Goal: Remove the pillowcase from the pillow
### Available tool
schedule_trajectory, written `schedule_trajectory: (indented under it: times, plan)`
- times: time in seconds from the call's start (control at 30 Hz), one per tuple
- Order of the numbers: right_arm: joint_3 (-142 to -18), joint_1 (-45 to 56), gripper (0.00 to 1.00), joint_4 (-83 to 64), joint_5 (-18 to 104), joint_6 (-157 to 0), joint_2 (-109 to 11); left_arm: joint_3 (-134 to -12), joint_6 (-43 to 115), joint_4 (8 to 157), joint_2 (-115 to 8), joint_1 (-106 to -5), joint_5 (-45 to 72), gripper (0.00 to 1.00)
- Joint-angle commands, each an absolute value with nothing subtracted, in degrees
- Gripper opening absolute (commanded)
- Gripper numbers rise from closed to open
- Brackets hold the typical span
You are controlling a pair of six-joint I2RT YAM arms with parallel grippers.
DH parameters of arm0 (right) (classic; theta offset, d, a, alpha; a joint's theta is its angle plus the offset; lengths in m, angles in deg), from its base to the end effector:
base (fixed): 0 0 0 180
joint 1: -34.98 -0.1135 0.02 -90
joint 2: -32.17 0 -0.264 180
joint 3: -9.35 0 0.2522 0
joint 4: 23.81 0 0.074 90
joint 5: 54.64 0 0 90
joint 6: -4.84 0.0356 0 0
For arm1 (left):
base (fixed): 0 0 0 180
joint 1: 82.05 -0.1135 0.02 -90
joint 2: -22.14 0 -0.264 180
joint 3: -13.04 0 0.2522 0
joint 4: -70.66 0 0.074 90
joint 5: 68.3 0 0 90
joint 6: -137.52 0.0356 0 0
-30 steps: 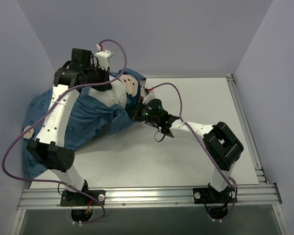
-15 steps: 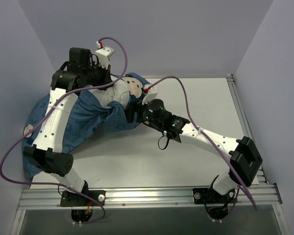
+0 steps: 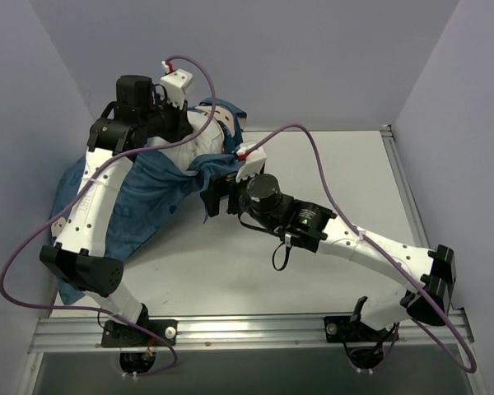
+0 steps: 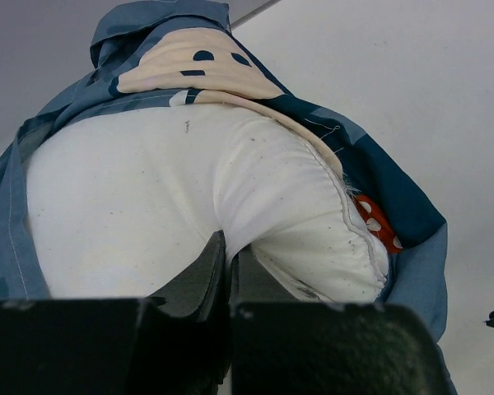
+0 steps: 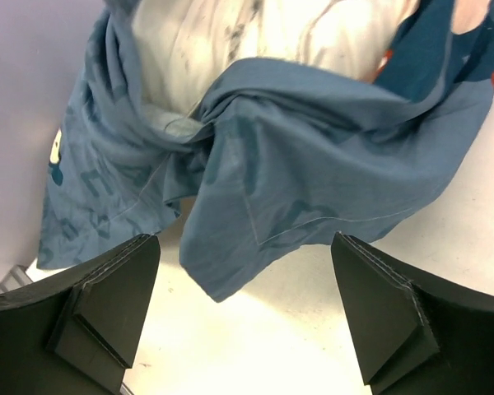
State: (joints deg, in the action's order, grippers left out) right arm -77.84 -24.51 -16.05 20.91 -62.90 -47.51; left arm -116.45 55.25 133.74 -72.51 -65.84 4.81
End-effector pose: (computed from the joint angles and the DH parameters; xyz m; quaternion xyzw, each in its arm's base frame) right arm 0.1758 0.2808 0.4057 -0.1403 0.6946 0.3907 0.5876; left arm 0.3271 -0.1059 0.4696 0.2498 0.8148 -0.1632 0.4970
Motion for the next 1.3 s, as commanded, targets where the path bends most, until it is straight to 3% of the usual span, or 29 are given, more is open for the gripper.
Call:
schedule_trajectory:
  times: [0.0, 0.13, 0.3, 0.33, 0.37, 0.43, 0.47, 0.53, 0.9, 1.27]
  plan:
    - [-80.0, -25.49, 0.9, -14.87, 16.12, -63.1, -49.56, -119.29, 54.99, 126.16, -69.97, -65.44, 5.09, 0.02]
    - [-80.18, -21.72, 0.88, -16.72, 21.62, -62.31, -52.02, -119.38, 54.82, 125.99, -69.8, -65.44, 5.17, 0.02]
    - [-80.7, -20.66, 0.65, -20.41, 28.59, -59.59, -56.85, -119.99, 54.46, 125.81, -70.15, -65.44, 5.61, 0.02]
    - [-81.05, -21.01, 0.59, -20.33, 29.12, -59.24, -57.56, -120.25, 54.38, 125.73, -70.32, -65.53, 5.7, 0.02]
    - [-80.97, -21.01, 0.45, -20.33, 29.3, -58.01, -58.52, -120.43, 54.37, 125.9, -70.41, -65.53, 5.96, 0.02]
    - [-79.83, -20.84, 0.31, -21.55, 29.56, -56.6, -58.53, -120.61, 54.29, 125.81, -70.67, -65.61, 6.14, 0.02]
    - [-77.82, -20.31, 0.18, -22.08, 29.39, -55.72, -57.84, -120.78, 54.37, 125.9, -70.68, -65.79, 6.49, 0.02]
    - [-75.79, -19.34, 0.02, -22.7, 29.3, -53.35, -56.95, -121.13, 54.29, 125.81, -70.94, -66.14, 6.84, 0.02]
    - [-53.21, -3.28, 0.0, -29.99, 37.11, -44.47, -49.31, -129.83, 52.27, 126.25, -72.52, -75.27, 4.65, 0.02]
    - [-38.26, 13.34, 0.0, -41.95, 54.43, -36.9, -53.96, -133.09, 50.86, 126.08, -73.23, -84.14, 2.1, 0.02]
